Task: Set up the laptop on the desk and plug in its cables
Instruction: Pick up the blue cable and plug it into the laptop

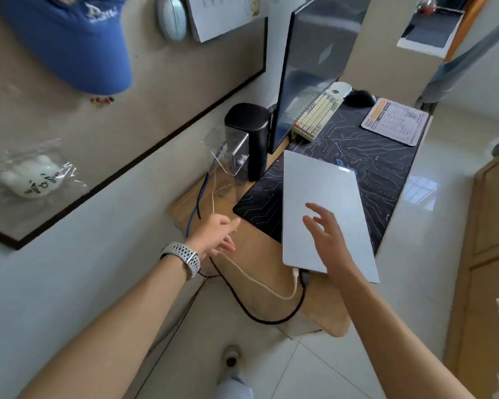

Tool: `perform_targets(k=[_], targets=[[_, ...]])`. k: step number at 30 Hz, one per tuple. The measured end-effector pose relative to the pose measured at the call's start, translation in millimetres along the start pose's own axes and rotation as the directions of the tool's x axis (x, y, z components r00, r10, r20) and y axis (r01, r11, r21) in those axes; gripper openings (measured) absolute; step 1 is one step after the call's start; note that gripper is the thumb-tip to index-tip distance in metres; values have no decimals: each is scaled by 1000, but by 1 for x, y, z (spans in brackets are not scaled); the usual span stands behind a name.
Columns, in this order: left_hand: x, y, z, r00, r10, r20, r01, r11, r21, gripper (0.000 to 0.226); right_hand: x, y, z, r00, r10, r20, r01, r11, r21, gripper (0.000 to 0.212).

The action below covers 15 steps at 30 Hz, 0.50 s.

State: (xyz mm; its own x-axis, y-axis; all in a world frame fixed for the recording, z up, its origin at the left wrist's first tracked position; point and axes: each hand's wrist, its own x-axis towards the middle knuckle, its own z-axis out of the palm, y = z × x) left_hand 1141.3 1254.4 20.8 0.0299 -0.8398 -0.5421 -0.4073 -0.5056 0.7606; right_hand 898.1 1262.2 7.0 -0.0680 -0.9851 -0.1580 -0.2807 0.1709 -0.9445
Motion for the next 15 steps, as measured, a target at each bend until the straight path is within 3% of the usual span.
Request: perform_targets(k=[3, 7, 11, 15], targets=[[-5, -23, -40, 966, -11, -259, 5, 1000, -21, 34, 4, -6, 19, 998, -46, 47, 45, 999, 24, 37], [-9, -53, -72, 888, -82, -452, 33, 993, -113, 23, 8, -12, 50, 987, -90, 134, 85, 995, 43, 46], [-10, -82, -83, 845, -135, -518, 78, 988, -130, 23, 9, -18, 82, 977, -92, 192, 82, 995, 59, 46], [-2, -111, -83, 845, -188, -501, 158, 982, -101, 21, 4, -23, 109, 961, -62, 271, 35, 994, 102, 40]])
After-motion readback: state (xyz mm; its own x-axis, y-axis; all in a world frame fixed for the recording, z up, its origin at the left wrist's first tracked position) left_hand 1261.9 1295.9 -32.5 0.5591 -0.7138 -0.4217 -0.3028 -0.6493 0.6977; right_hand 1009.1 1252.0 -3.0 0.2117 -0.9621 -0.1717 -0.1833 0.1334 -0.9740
